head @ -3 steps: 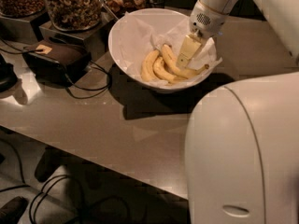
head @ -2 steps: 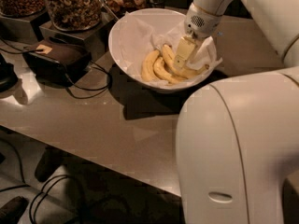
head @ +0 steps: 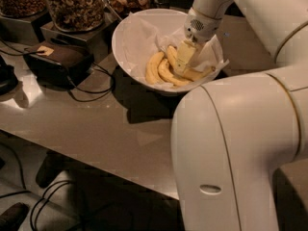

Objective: Pick banana from white bowl

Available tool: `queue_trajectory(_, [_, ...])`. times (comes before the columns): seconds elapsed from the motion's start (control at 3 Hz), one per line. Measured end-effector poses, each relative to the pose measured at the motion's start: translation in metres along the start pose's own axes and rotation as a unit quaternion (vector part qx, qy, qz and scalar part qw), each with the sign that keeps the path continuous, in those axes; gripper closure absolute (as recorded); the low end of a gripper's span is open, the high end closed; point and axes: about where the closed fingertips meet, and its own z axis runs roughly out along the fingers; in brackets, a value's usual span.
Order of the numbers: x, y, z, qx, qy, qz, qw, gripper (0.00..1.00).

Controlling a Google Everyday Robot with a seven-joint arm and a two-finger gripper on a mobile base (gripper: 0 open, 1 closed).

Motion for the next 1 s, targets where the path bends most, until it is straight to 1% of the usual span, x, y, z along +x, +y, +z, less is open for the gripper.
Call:
queue_trajectory(0.33, [-0.003,-0.002,0.007,-0.004,0.004,-0.001,1.0000,0.50])
queue_trajectory(1.0, [-0.006,-0.010,0.020,-0.007,0.011,0.001,0.9999,0.53])
